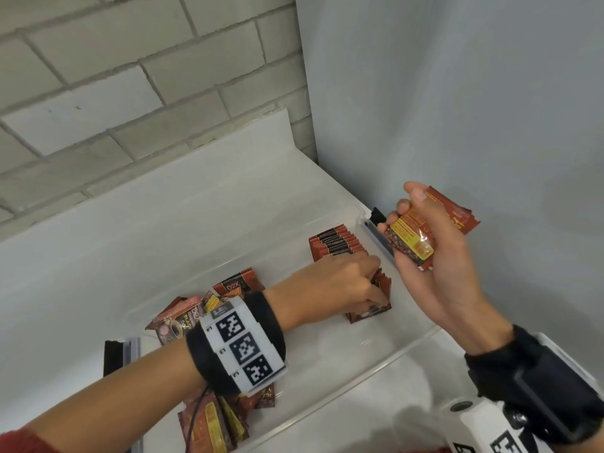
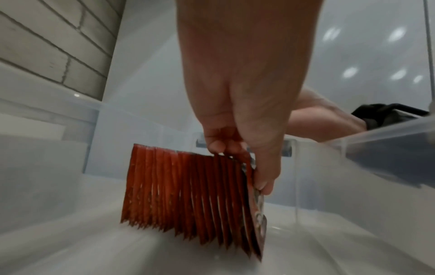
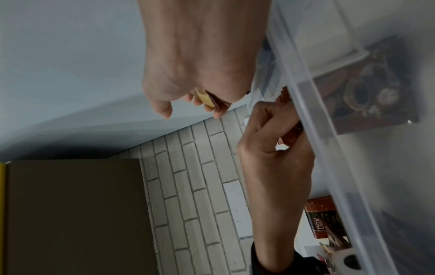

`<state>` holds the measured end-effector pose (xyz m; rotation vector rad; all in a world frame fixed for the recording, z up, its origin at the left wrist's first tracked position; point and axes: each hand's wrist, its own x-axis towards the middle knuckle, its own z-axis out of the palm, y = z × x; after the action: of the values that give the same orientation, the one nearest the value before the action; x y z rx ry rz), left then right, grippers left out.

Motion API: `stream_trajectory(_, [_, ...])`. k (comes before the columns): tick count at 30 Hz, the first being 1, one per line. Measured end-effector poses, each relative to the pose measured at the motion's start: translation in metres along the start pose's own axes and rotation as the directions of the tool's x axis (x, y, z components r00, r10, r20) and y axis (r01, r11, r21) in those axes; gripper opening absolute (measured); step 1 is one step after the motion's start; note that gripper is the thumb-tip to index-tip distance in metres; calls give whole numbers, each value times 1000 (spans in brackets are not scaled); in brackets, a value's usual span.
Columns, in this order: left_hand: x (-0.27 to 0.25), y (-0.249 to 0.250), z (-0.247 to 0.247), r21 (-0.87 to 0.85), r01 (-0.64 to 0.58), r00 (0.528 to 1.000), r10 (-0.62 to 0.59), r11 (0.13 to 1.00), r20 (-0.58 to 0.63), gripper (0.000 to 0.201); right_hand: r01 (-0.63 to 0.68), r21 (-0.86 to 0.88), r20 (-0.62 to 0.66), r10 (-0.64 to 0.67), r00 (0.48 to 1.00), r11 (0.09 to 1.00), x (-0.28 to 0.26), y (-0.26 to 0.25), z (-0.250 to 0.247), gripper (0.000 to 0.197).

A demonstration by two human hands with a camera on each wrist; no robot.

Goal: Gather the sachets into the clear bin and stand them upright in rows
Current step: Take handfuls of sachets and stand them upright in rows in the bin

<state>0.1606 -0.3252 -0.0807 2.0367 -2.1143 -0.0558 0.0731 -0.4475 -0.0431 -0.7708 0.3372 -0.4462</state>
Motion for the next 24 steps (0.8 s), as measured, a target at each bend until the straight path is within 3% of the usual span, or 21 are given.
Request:
stream_trajectory(7, [-1,-1,6,51,20,1000,-19,998,-10,16,-8,30,11,8,1000,1000,-1,-1,4,15])
stream_trajectory(11, [-1,2,9,89,27,1000,-29,996,12,18,-38,134,78,28,997,990,-1,0,4,17])
stream_trajectory(14, [-1,2,10,50,26,999,-27,998,19,22,-87,168,141,64,988,982,0,0,2,27])
stream_trajectory(18, [-1,4,9,20,44,997,-45,999,64,43,-123,160,131,103,986,979,2,1,1,26])
stream_trajectory(24, [-2,-2,3,-78,54,998,-50,996,50,38,-123,97,117,112,987,988,4,3,0,24])
